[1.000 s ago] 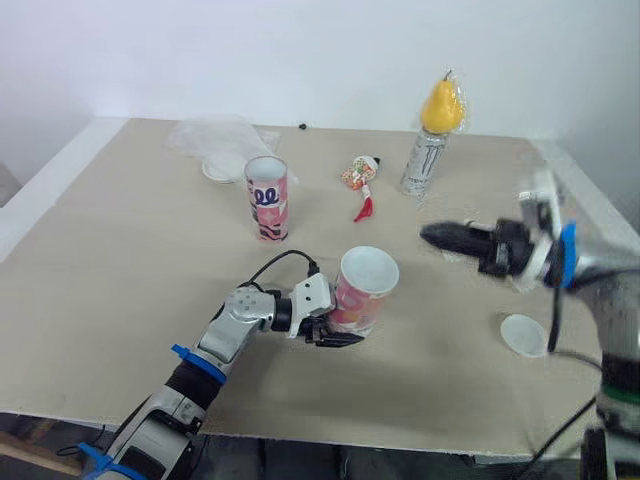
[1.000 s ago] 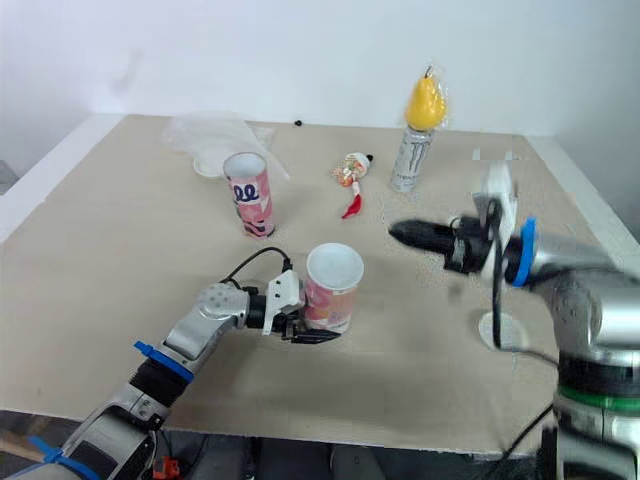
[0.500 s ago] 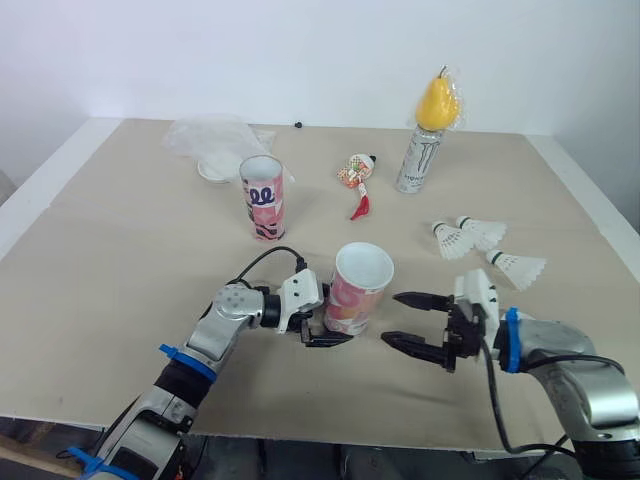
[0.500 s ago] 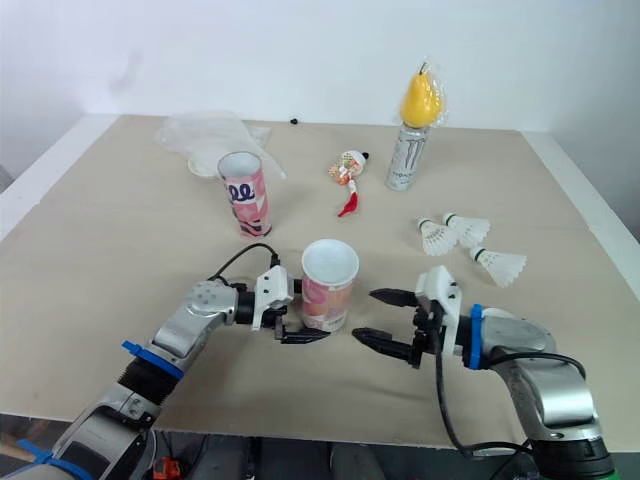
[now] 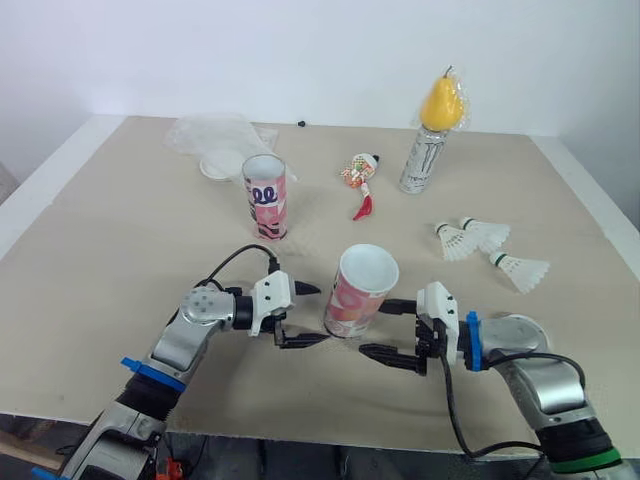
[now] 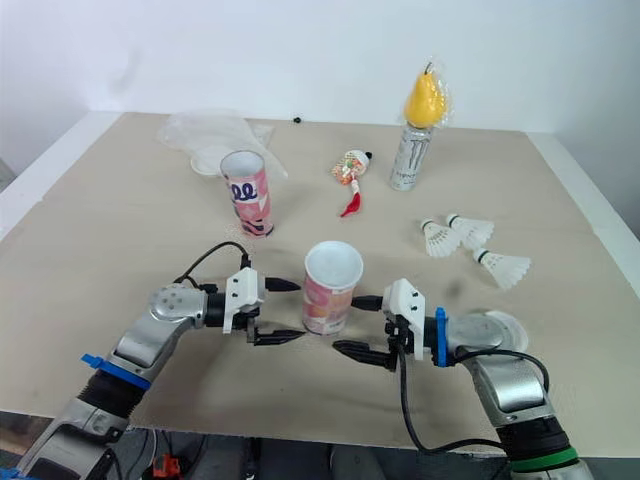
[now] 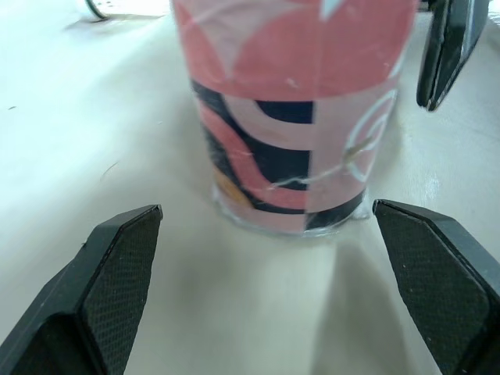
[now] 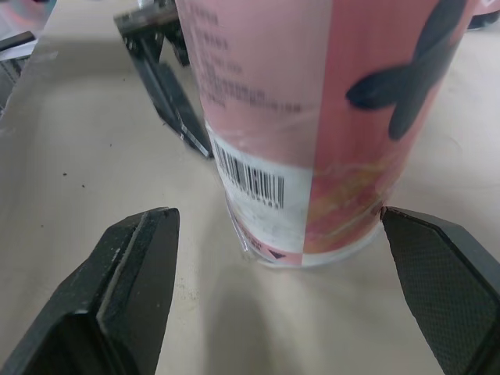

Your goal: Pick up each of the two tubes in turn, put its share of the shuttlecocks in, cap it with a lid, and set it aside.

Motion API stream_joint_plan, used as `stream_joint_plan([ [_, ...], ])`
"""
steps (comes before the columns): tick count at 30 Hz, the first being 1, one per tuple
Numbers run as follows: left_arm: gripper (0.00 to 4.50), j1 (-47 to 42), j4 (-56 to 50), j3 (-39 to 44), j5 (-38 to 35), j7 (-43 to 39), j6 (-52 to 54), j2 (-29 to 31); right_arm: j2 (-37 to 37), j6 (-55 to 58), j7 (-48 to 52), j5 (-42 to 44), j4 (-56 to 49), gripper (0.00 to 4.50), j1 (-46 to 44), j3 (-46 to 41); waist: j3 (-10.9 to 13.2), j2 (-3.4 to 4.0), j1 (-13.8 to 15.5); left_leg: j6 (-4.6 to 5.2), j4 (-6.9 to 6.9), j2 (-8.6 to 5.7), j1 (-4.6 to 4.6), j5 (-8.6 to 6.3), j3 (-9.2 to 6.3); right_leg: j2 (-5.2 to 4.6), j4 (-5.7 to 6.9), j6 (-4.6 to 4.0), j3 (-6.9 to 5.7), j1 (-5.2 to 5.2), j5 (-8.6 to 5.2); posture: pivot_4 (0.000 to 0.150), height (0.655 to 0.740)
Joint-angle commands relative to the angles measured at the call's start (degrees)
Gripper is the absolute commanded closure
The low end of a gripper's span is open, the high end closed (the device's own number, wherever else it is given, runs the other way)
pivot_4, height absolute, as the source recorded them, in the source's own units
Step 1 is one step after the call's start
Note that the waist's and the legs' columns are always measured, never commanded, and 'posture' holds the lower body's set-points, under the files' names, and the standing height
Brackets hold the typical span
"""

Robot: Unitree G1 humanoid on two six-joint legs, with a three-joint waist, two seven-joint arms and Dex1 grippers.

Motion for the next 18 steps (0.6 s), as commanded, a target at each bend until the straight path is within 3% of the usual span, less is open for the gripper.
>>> stream_joint_plan([
  [1,0.0,1.1,-4.2,1.9,-1.9,0.1,0.9,1.4,0.8,-2.3,0.4,-0.6,0.6,0.1,-1.3,0.8,0.0,-0.01,0.0,0.0,0.0,0.0,0.0,0.0,0.0,0.0,0.0,0.0,0.0,0.0,0.0,0.15,0.74],
  [18,0.0,4.0,-8.3,3.1,-5.9,-1.0,5.8,4.5,6.7,-0.9,-2.4,-1.6,4.0,0.1,-6.6,3.7,0.0,-0.01,0.0,0.0,0.02,0.03,0.01,0.0,0.0,0.02,0.01,-0.01,-0.02,0.0,0.03,0.15,0.74],
])
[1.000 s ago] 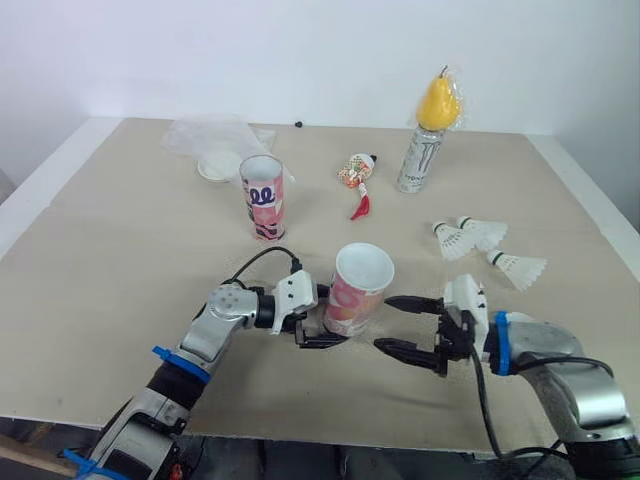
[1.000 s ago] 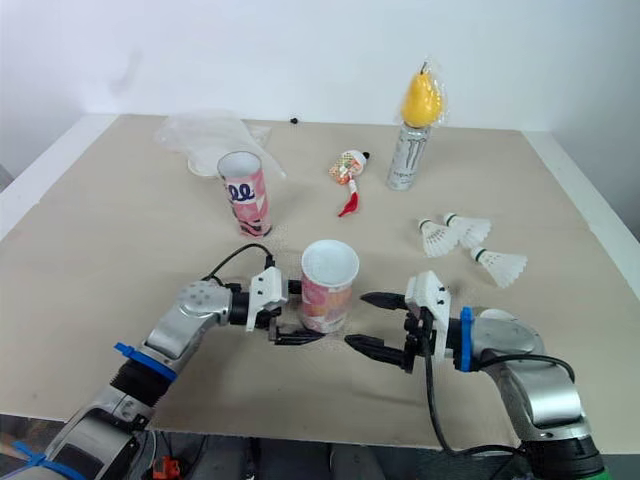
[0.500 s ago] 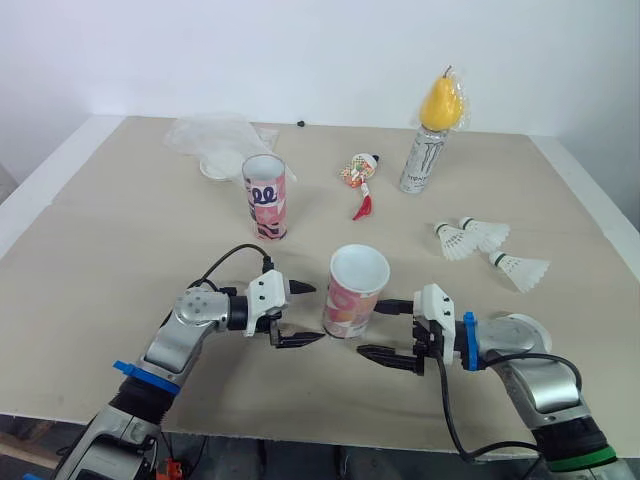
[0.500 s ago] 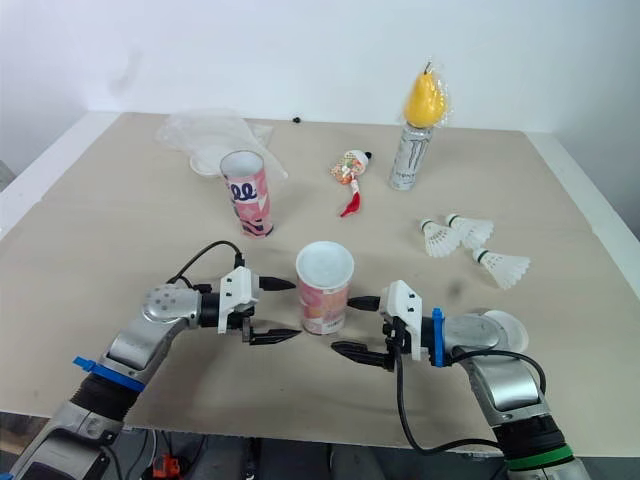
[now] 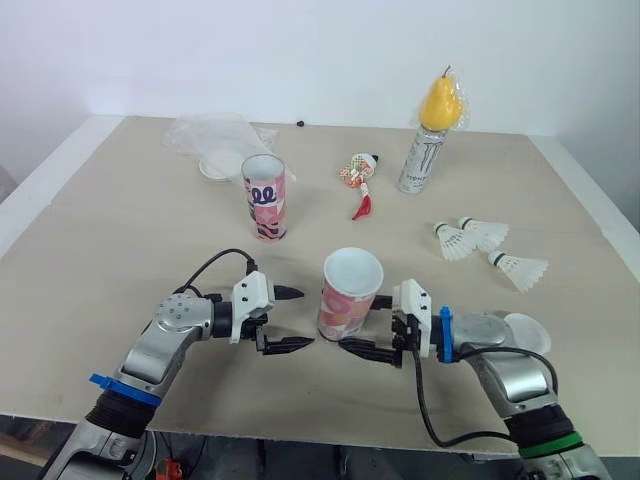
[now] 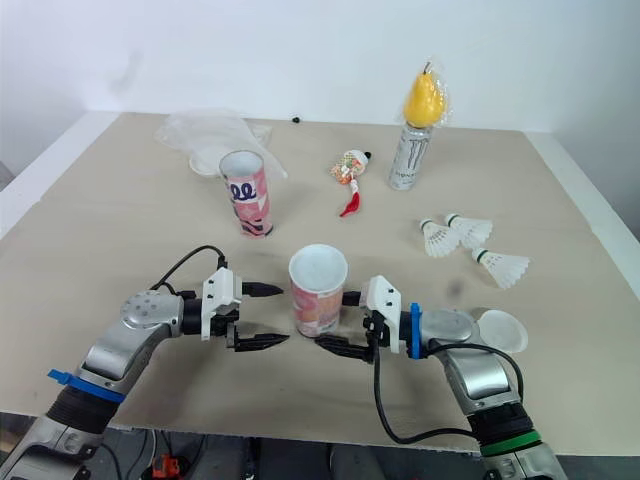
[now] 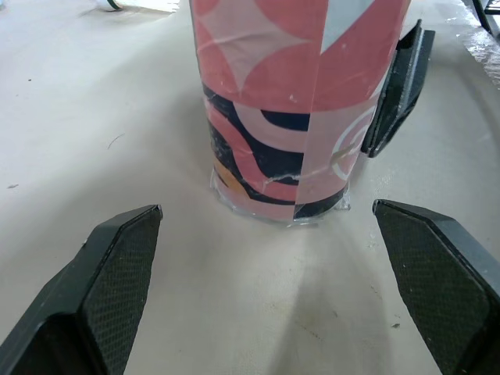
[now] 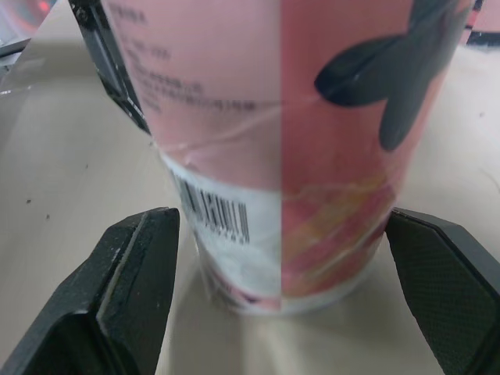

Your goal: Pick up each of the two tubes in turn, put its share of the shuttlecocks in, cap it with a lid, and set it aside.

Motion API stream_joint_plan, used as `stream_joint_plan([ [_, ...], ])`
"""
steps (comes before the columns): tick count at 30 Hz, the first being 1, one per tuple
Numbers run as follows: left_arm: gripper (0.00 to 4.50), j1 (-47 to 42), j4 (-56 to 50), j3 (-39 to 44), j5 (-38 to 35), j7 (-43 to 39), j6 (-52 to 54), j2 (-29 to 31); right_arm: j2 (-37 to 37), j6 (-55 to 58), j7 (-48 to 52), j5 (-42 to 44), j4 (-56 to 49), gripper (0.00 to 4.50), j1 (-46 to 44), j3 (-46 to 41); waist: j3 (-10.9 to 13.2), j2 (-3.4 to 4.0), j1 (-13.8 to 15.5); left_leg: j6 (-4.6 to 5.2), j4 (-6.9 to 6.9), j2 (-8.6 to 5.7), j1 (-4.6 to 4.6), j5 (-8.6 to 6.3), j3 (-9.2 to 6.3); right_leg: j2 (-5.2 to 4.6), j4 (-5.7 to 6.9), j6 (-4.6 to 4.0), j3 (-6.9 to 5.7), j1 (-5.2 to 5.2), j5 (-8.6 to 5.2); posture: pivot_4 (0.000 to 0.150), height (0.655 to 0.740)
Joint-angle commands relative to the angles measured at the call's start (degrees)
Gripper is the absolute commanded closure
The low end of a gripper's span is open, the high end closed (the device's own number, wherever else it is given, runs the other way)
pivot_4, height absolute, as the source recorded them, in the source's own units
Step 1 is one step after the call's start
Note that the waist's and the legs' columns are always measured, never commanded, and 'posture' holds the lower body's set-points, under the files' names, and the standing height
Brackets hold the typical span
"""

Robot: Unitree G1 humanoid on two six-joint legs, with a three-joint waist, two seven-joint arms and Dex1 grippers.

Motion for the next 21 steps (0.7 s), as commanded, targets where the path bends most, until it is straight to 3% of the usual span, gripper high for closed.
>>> stream_joint_plan([
  [1,0.0,-0.4,-1.6,0.4,-0.3,-0.2,-0.6,0.4,0.9,0.5,-0.5,0.7,-0.6,0.1,-1.2,0.0,0.0,0.0,0.0,0.0,0.0,0.0,0.0,0.0,-0.01,0.0,0.01,0.03,0.0,0.0,0.02,0.15,0.74],
  [21,0.0,-2.1,0.0,-0.1,0.5,0.5,-1.4,-0.6,5.6,-3.5,0.0,-1.8,5.7,0.1,-3.4,3.4,0.0,0.0,0.0,0.0,0.03,0.02,0.01,0.0,0.0,0.02,0.03,0.06,-0.01,0.01,0.07,0.15,0.74],
])
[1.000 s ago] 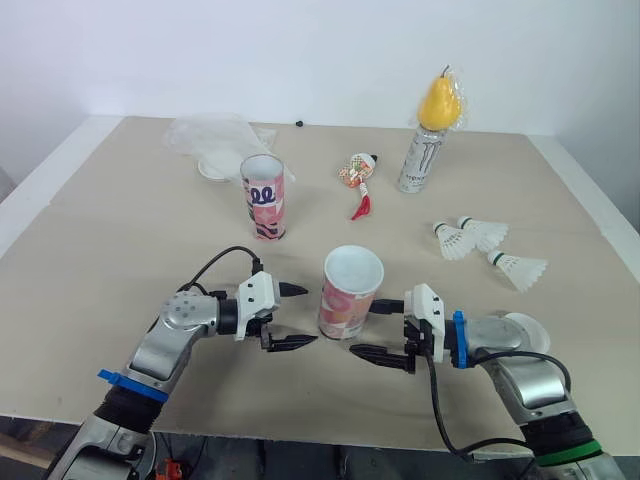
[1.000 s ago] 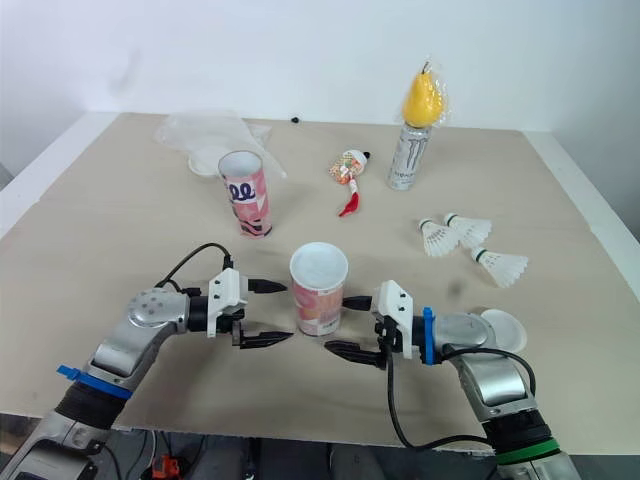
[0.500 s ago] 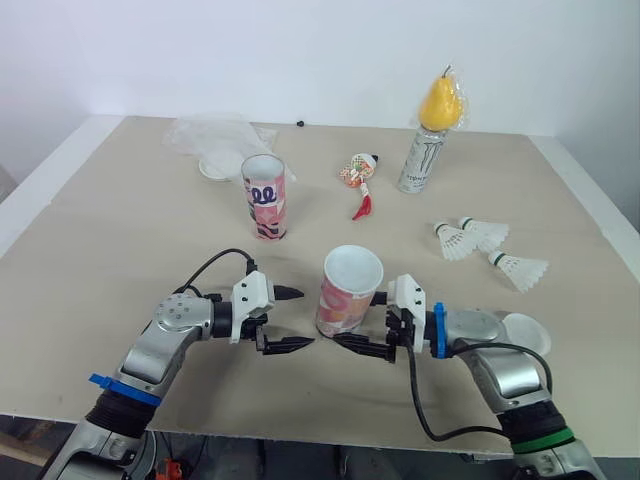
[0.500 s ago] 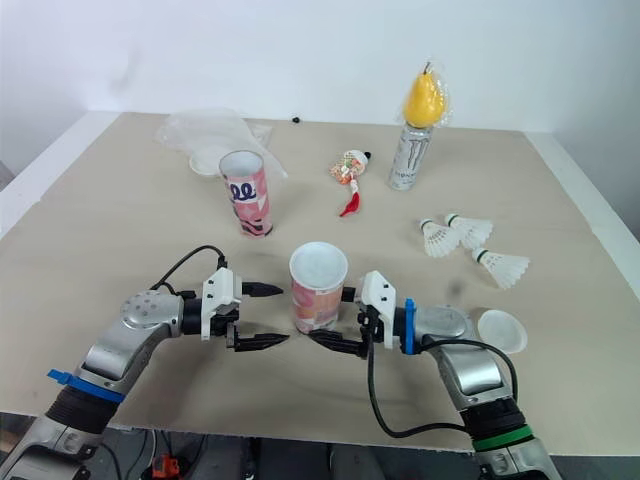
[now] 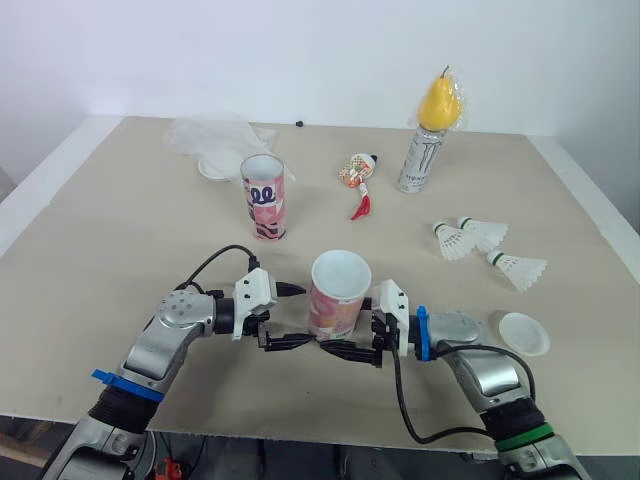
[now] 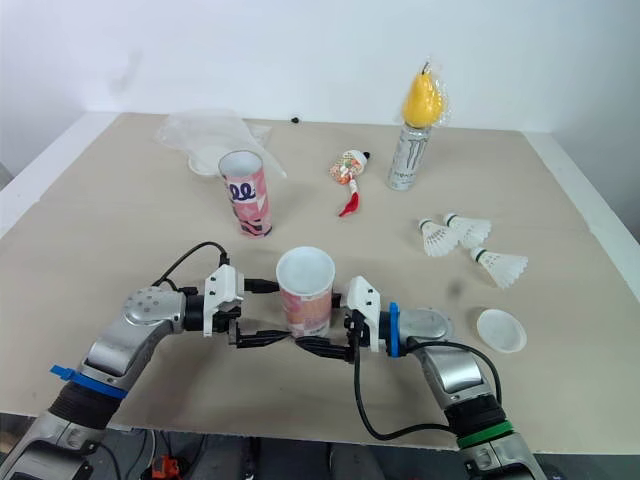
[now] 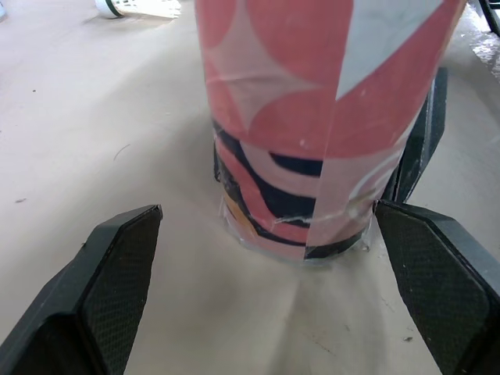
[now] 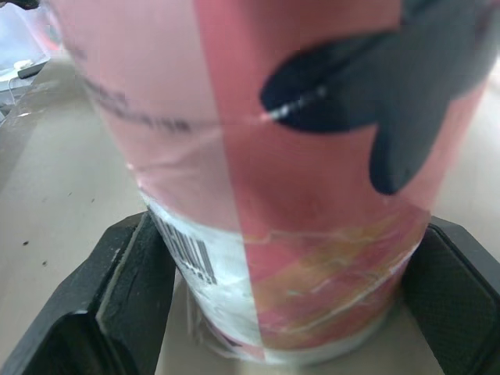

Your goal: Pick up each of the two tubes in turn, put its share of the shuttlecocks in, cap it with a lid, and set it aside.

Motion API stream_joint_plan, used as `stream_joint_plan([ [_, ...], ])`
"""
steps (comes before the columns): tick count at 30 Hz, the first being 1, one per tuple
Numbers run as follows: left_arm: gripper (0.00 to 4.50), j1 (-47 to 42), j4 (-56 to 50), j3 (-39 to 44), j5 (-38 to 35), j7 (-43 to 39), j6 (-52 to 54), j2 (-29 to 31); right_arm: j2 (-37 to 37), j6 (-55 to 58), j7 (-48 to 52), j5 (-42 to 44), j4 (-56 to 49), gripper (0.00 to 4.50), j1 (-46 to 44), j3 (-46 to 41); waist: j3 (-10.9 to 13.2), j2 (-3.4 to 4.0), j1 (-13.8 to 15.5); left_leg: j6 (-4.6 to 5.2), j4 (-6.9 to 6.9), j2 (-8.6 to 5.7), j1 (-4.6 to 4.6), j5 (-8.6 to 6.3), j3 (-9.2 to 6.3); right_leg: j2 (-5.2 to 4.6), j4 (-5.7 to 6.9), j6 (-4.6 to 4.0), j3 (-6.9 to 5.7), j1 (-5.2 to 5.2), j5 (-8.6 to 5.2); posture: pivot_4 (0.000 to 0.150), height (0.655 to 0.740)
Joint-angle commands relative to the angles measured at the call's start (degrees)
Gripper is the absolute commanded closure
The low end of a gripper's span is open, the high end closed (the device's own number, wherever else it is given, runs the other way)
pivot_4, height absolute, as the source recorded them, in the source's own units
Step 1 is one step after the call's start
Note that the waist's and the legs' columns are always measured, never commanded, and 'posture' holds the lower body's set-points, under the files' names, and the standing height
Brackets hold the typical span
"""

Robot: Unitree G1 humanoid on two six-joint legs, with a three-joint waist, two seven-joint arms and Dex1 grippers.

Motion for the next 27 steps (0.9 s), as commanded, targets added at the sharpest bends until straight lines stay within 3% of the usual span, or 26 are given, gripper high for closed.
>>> stream_joint_plan([
  [1,0.0,-0.8,-0.6,0.3,-0.1,0.1,-1.0,-0.3,1.2,-2.0,-0.3,-0.2,1.5,0.1,-1.4,-0.2,0.0,0.0,0.0,0.0,0.0,0.01,0.0,0.0,0.0,0.01,0.0,0.04,0.0,0.0,0.03,0.15,0.74],
  [20,0.0,4.5,-4.4,4.5,-7.5,-5.4,-0.4,3.2,6.0,-4.4,0.8,0.3,6.0,0.1,-4.0,-0.4,0.0,0.0,-0.1,-0.01,0.02,0.12,0.04,0.01,0.02,0.09,0.03,-0.09,-0.01,0.01,0.05,0.15,0.74],
  [27,0.0,6.4,-2.9,5.6,-6.1,-5.7,-4.5,4.3,6.2,-5.9,2.1,0.0,7.3,0.1,-4.4,0.3,0.0,0.0,-0.1,-0.01,0.01,0.14,0.05,0.01,0.01,0.1,0.03,-0.18,-0.02,0.0,0.04,0.15,0.74],
])
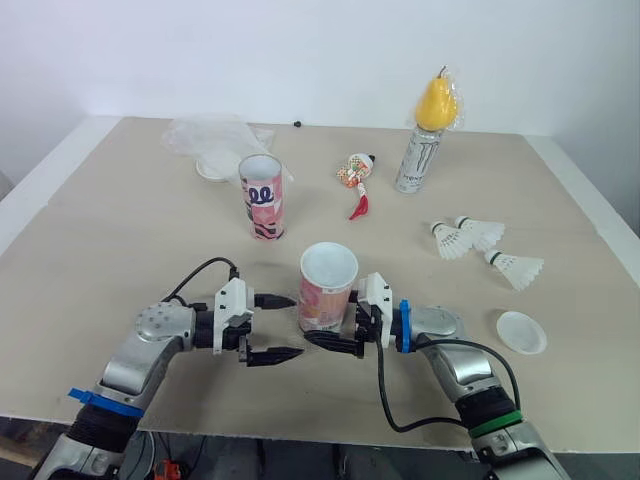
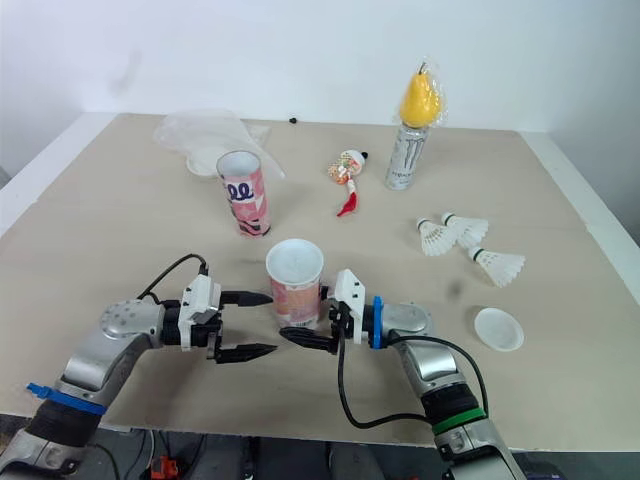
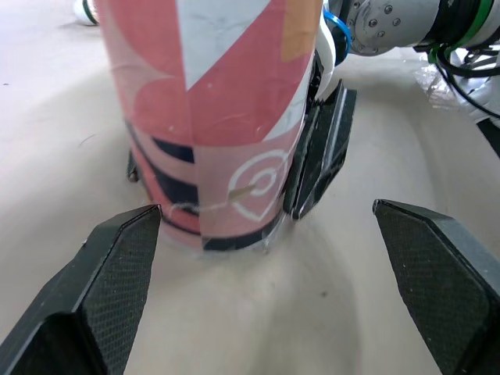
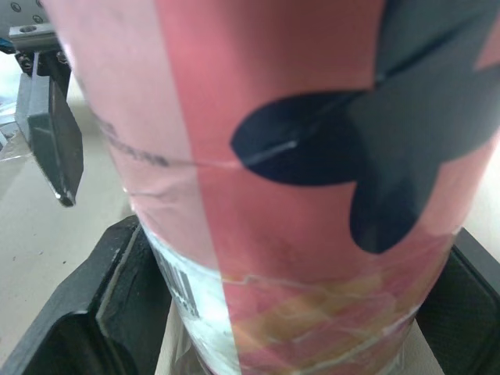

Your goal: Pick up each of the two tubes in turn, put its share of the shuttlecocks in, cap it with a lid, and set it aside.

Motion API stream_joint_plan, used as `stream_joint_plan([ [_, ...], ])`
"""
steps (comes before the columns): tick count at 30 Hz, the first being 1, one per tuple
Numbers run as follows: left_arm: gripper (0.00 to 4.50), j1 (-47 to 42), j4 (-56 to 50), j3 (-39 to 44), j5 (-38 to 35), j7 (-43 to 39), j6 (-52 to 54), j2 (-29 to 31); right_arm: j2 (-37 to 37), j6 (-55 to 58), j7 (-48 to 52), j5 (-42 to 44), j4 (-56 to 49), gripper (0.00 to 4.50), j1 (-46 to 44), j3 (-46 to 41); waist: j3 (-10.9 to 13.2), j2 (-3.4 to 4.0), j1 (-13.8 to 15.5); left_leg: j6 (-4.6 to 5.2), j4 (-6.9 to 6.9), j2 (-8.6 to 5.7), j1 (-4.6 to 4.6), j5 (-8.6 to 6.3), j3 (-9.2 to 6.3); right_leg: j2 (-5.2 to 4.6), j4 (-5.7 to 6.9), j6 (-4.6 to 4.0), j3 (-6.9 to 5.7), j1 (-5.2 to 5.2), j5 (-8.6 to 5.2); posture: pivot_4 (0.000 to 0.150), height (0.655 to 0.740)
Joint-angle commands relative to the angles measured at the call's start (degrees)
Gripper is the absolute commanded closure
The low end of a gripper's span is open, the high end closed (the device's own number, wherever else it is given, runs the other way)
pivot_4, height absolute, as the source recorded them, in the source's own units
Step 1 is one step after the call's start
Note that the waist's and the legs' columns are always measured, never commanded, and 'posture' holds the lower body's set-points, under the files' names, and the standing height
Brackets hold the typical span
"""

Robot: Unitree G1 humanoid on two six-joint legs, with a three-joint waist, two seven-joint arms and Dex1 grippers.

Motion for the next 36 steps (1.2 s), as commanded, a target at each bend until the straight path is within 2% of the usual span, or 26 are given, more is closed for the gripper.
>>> stream_joint_plan([
  [1,0.0,0.2,0.0,1.5,0.6,0.0,-2.9,0.8,0.3,-1.3,0.8,0.1,-0.1,0.1,-0.7,0.2,0.0,0.0,0.0,0.0,0.0,0.0,0.0,0.0,0.01,-0.01,0.0,0.0,0.0,0.0,0.0,0.15,0.74],
  [11,0.0,-0.9,1.2,0.6,1.9,1.8,-5.3,-0.9,-0.6,-1.9,1.7,-0.1,-0.5,0.1,0.2,0.6,0.0,0.0,0.0,0.0,0.0,0.01,0.01,0.0,0.03,0.0,0.0,0.01,0.0,0.0,0.02,0.15,0.74],
  [13,0.0,-1.1,0.9,0.5,1.9,1.9,-5.3,-1.1,-0.6,-2.4,1.5,-0.5,-0.3,0.59,0.3,0.5,0.0,0.0,0.0,0.0,0.0,0.01,0.01,0.0,0.02,0.0,0.0,0.02,0.0,0.0,0.03,0.15,0.74],
  [25,0.0,-1.3,0.6,0.4,1.8,1.6,-5.1,-0.8,-0.5,-1.8,0.3,-0.4,-1.1,0.59,0.7,0.2,0.0,0.0,0.0,0.0,0.01,0.01,0.01,0.0,0.02,0.0,0.0,0.0,0.0,0.0,0.03,0.15,0.74],
  [36,0.0,-2.5,-0.9,-1.6,1.4,0.9,-4.8,-1.9,-4.7,5.9,-6.3,5.9,-16.5,0.59,10.0,-7.8,0.0,0.0,0.1,-0.01,0.0,-0.01,-0.03,0.0,0.02,-0.02,0.0,0.05,0.0,0.0,0.0,0.15,0.74],
])
